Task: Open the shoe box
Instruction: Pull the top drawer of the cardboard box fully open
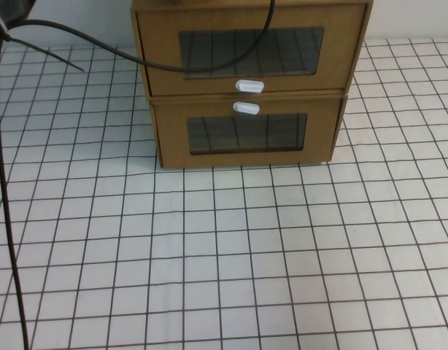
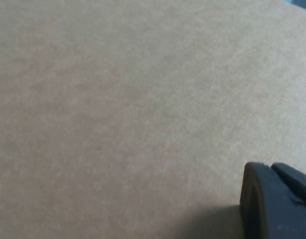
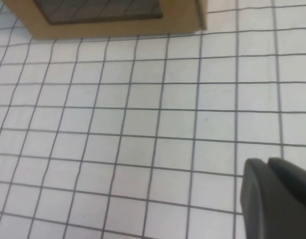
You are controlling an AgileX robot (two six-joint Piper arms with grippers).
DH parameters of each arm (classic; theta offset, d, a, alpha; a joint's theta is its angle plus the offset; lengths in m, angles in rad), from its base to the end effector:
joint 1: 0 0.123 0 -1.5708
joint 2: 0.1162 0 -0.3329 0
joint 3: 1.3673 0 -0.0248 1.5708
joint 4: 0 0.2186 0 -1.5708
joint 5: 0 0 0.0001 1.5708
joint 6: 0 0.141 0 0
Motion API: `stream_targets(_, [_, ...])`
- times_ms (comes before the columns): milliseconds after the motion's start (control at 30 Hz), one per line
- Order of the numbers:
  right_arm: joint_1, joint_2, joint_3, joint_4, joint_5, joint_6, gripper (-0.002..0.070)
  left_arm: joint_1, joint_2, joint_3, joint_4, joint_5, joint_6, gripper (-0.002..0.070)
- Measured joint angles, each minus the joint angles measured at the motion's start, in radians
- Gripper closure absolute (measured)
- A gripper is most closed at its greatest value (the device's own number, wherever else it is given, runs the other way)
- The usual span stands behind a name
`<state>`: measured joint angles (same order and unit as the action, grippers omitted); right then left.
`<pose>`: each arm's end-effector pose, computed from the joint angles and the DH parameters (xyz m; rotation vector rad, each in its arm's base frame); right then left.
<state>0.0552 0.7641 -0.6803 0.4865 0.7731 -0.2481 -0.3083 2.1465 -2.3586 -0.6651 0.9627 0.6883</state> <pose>0.1049 0.0519 0.3185 -0.1087 2.2725 0.4675 0.4716 -0.2252 0.4042 0.8878 1.8894 -0.5851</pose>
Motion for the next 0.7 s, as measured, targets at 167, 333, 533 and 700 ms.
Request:
stream_targets(167, [0.156,0.239,-0.130,0.011,-0.027,-0.065,0.0689,0.000,0.000,0.000,0.000,0.000,0.000,0.0680])
stream_targets(333, [0.372,0.446,-0.312,-0.138,-0.052,-0.005,0.0689,0.000,0.000,0.000,0.000,0.000,-0.002,0.0680])
stream_targets(533, [0.643,0.687,-0.531,-0.542,-0.038,0.205,0.0689,0.000,0.000,0.000,0.000,0.006,-0.002,0.0680])
stream_targets(700, [0.799,0.826,-0.601,-0.926,-0.055,0.375,0.0689,0.000,0.000,-0.002,-0.002,0.008,-0.004,0.0680])
